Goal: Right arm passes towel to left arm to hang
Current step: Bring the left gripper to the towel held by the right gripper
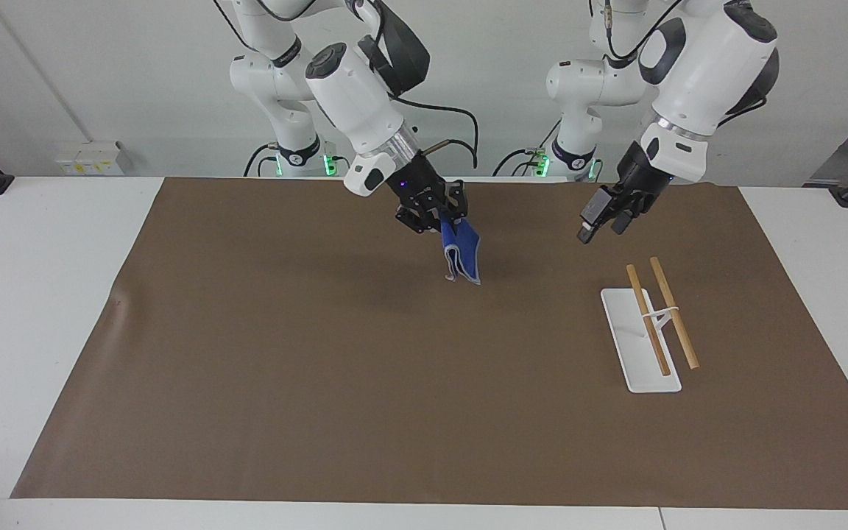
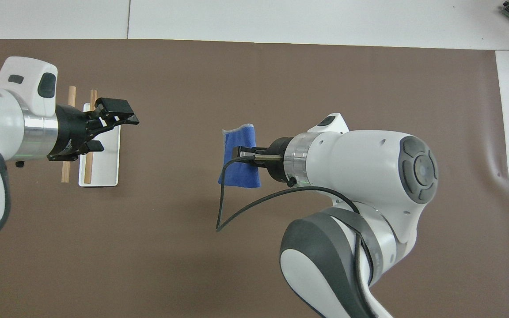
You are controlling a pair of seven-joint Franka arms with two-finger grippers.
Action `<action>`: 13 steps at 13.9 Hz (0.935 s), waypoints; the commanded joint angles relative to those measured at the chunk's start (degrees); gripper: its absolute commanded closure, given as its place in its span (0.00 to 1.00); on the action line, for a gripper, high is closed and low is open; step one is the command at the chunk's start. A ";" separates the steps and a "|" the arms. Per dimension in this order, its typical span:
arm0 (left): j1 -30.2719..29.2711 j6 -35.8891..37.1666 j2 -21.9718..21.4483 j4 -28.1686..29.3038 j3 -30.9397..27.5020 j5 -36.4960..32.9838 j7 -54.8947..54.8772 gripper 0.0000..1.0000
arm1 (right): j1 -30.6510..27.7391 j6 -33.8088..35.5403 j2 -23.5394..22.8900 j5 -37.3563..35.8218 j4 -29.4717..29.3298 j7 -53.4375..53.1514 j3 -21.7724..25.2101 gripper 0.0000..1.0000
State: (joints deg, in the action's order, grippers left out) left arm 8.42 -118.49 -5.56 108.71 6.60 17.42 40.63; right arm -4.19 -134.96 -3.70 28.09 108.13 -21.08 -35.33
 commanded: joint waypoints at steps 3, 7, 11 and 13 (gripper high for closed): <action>3.35 -13.66 -4.02 10.80 -0.80 6.04 19.44 0.00 | -0.73 0.14 0.36 1.96 -0.20 0.95 -0.18 1.00; 9.32 -23.00 -2.36 14.33 -0.80 7.45 28.54 0.00 | -1.34 0.31 0.36 1.96 -0.20 0.86 -0.27 1.00; 14.42 -28.97 1.77 14.51 -0.89 8.07 33.62 0.00 | -1.34 0.40 0.44 1.96 -0.20 0.86 -0.27 1.00; 16.18 -29.52 2.39 14.51 -0.89 8.07 35.13 0.00 | -1.34 0.49 0.45 1.96 -0.20 0.86 -0.27 1.00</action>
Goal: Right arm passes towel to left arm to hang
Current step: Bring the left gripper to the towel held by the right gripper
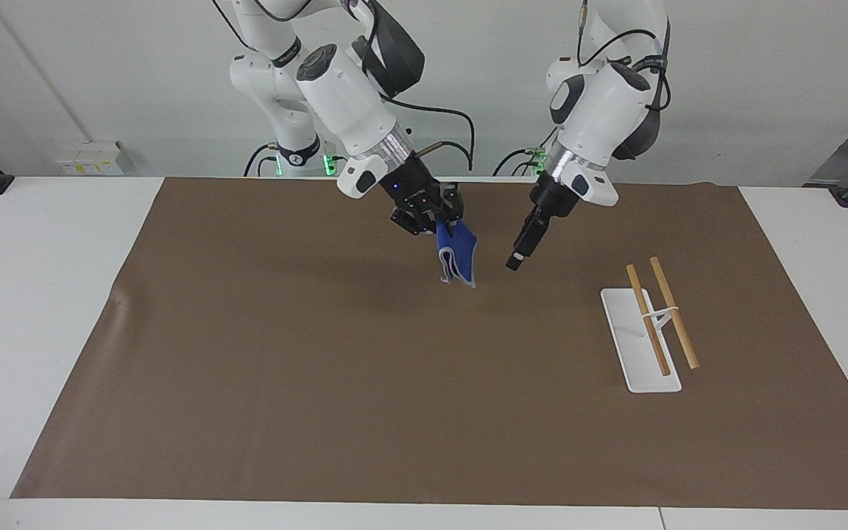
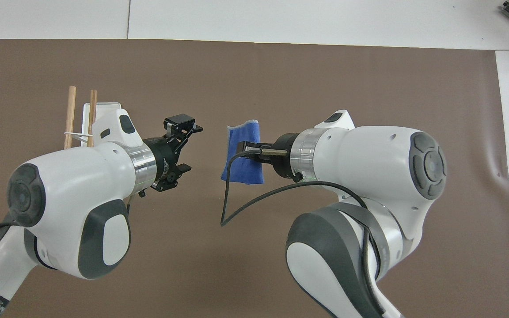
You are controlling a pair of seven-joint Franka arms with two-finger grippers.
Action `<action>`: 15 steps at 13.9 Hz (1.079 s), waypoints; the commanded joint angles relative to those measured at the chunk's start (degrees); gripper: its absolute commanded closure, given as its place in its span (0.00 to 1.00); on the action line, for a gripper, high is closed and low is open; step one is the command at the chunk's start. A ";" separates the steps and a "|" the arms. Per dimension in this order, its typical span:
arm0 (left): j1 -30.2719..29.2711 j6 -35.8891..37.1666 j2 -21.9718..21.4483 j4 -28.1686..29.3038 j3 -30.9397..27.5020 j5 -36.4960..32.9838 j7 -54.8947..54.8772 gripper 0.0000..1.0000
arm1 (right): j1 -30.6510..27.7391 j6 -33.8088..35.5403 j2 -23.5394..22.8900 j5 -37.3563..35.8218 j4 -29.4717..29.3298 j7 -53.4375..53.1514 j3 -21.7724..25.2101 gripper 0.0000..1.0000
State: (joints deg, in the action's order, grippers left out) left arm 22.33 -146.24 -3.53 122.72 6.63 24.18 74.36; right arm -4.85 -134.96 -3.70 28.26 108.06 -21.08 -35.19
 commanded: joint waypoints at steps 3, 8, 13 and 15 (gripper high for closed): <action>2.88 -1.68 0.28 1.38 -0.83 1.31 4.30 0.00 | -0.69 0.49 0.45 1.80 -0.13 0.86 -0.40 1.00; 5.70 -1.77 0.10 1.65 -0.92 1.31 10.80 0.00 | -0.69 0.58 0.53 1.71 -0.05 1.04 -0.31 1.00; 7.02 -1.42 -0.34 2.35 -0.92 1.31 15.20 0.00 | -0.78 0.66 0.53 1.71 -0.05 1.04 -0.31 1.00; 7.11 -1.59 -0.43 2.70 -0.92 1.31 15.99 0.00 | -0.78 0.75 0.53 1.71 -0.05 1.04 -0.31 1.00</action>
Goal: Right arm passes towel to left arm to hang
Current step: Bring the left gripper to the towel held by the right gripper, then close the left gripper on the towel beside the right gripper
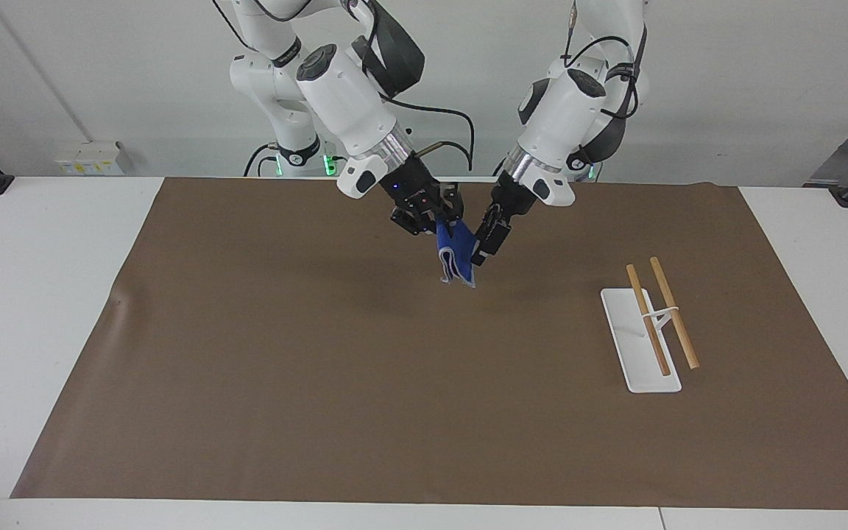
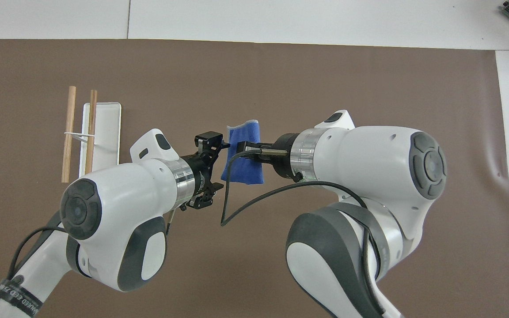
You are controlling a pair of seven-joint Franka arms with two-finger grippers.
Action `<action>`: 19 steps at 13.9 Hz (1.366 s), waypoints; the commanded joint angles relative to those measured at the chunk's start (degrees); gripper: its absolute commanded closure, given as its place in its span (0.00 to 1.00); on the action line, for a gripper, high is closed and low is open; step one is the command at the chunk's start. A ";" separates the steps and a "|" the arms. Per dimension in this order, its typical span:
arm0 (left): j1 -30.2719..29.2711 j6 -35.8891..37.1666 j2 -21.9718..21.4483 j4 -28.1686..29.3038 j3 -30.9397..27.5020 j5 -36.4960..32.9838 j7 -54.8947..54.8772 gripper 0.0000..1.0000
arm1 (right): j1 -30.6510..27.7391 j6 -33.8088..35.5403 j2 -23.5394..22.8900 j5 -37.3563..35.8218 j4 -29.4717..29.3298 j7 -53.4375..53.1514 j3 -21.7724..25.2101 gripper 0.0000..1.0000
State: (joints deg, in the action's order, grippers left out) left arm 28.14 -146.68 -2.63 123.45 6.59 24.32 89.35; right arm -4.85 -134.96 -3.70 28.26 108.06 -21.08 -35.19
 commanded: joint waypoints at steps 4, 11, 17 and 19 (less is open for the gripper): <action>1.31 -2.99 -1.07 1.79 -0.79 1.34 1.27 0.00 | -0.77 0.75 0.53 1.71 -0.05 1.04 -0.31 1.00; 2.10 -11.52 0.52 1.09 -0.88 4.16 2.15 0.00 | -0.77 0.84 0.53 1.71 -0.05 1.30 -0.31 1.00; 2.36 -10.21 0.25 1.79 -0.97 4.16 0.83 0.00 | -0.86 0.75 0.53 1.71 -0.05 1.39 -0.31 1.00; 2.36 -9.42 0.25 2.06 -0.88 4.16 -0.75 0.09 | -0.86 0.75 0.53 1.71 -0.05 1.48 -0.31 1.00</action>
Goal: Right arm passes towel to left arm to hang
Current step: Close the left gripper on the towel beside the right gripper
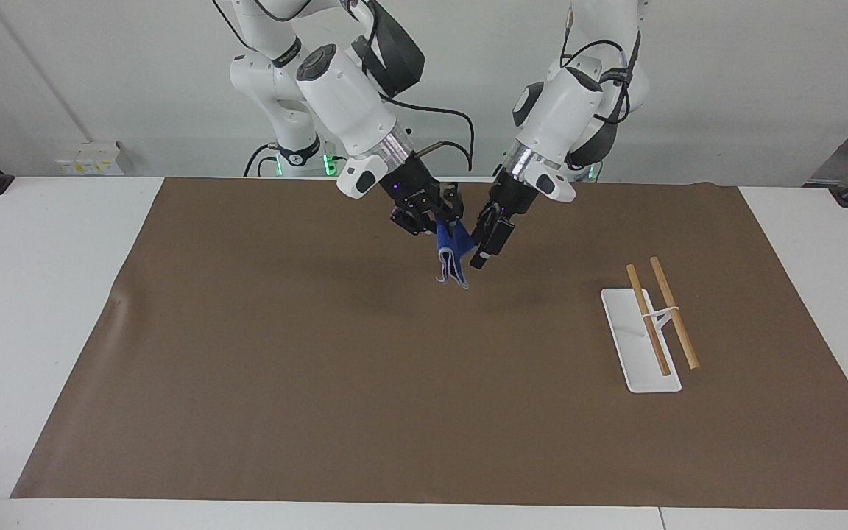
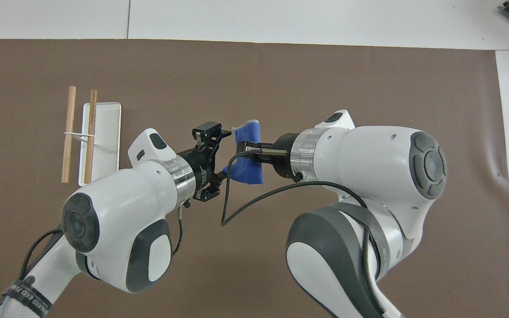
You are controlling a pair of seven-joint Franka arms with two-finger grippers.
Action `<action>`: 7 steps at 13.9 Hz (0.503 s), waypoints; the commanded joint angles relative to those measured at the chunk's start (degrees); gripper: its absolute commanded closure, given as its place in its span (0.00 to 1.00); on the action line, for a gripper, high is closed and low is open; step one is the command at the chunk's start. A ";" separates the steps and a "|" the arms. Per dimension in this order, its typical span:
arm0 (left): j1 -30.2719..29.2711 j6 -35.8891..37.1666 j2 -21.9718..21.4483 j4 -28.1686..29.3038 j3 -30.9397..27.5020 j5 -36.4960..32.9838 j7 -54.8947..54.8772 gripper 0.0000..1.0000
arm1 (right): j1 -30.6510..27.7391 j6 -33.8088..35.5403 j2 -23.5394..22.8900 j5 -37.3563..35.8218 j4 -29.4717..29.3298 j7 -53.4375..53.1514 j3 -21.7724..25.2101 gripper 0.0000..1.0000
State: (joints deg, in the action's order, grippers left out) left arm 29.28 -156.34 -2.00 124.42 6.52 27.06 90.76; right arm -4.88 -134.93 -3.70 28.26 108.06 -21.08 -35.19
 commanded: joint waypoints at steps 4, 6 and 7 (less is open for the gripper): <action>1.31 0.50 -0.46 1.35 -0.80 1.42 -3.66 0.34 | -0.84 0.81 0.53 1.71 -0.05 1.48 -0.31 1.00; 1.31 0.50 -0.46 1.27 -0.80 1.33 -3.74 0.46 | -0.84 0.81 0.53 1.62 -0.05 1.48 -0.23 1.00; 1.31 0.50 -0.46 1.27 -0.80 1.42 -3.74 0.54 | -0.84 0.81 0.53 1.62 -0.05 1.39 -0.23 1.00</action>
State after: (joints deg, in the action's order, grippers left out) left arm 29.64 -156.26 -2.00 125.00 6.51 27.06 88.65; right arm -4.90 -134.93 -3.70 28.26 108.06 -21.08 -35.19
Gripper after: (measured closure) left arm 0.379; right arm 0.881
